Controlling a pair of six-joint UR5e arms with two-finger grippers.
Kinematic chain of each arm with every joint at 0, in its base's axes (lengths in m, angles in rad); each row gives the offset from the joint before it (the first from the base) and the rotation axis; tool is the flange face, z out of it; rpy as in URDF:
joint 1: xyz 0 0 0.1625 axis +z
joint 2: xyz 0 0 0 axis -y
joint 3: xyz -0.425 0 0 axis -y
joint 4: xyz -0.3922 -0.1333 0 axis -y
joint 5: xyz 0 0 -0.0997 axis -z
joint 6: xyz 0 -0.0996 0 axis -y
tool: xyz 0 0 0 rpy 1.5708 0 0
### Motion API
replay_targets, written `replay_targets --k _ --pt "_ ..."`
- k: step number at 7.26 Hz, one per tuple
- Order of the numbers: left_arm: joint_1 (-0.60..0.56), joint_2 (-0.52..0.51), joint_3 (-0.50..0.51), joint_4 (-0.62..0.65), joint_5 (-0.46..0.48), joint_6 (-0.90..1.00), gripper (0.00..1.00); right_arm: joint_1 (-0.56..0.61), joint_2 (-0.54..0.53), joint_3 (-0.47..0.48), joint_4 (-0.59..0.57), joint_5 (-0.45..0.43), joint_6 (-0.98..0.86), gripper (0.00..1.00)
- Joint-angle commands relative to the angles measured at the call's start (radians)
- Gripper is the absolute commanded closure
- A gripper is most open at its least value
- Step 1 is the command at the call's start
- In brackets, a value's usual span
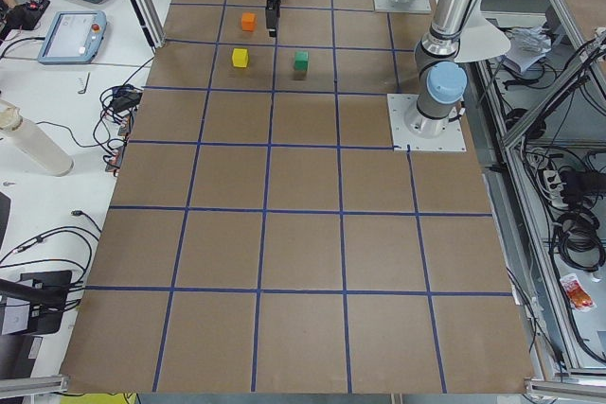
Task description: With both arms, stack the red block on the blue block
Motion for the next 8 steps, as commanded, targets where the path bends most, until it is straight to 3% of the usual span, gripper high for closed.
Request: replay_targets --k 1,8 --pt "0.0 -0.01 0.038 -0.058 0.0 -0.002 0.0 -0.004 0.002 0.001 0.002 0.021 0.016 0.0" --pt "-0.013 0.007 0.006 -0.059 -0.001 -0.017 0.0 -0.004 -0.006 0.004 -0.001 0.019 0.014 0.0"
